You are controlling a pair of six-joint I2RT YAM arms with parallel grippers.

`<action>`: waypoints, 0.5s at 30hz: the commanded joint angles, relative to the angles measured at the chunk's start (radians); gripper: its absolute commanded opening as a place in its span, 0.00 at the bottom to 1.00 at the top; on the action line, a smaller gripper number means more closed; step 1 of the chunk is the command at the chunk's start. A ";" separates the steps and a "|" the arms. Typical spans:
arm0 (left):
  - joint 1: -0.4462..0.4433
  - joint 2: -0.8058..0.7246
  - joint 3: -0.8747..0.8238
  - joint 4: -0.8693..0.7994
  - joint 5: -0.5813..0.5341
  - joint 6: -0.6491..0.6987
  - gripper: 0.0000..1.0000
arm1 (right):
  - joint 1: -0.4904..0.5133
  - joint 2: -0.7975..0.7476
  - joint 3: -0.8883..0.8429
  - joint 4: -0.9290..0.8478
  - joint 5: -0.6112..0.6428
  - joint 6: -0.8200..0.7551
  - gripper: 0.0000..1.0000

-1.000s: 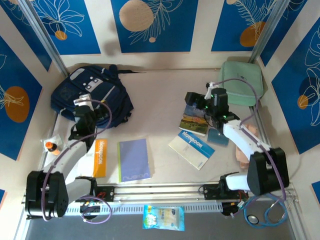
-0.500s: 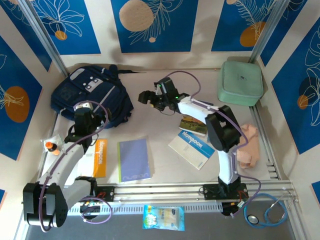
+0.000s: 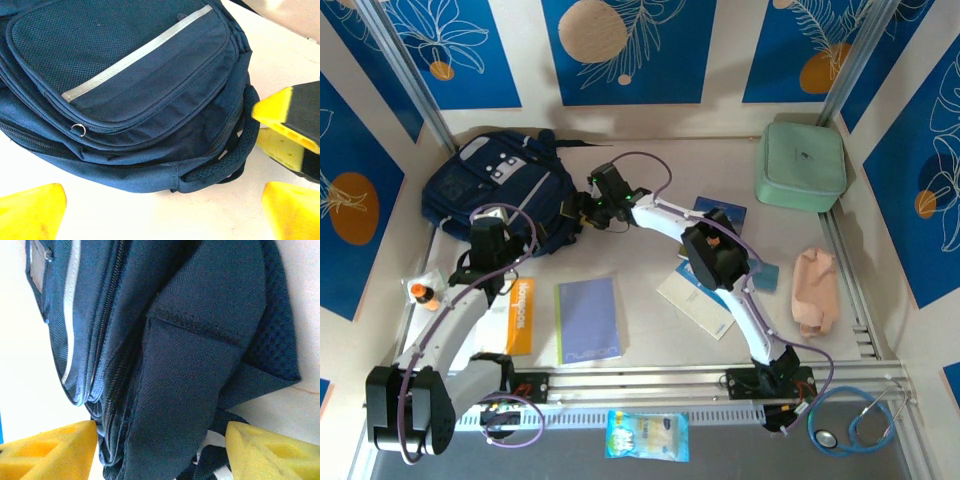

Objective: Pack the student bag

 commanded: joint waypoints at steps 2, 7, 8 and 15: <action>0.009 -0.014 0.032 -0.036 0.001 0.011 1.00 | 0.004 0.078 0.097 -0.045 -0.020 0.034 0.59; 0.009 -0.009 0.024 -0.033 0.004 -0.010 1.00 | 0.003 0.105 0.150 -0.080 -0.036 0.009 0.31; 0.009 -0.005 0.024 -0.035 0.005 -0.018 1.00 | 0.003 0.090 0.137 -0.080 -0.032 0.000 0.26; 0.009 0.092 0.048 -0.020 0.036 -0.068 1.00 | -0.046 -0.218 -0.228 0.079 0.038 -0.043 0.21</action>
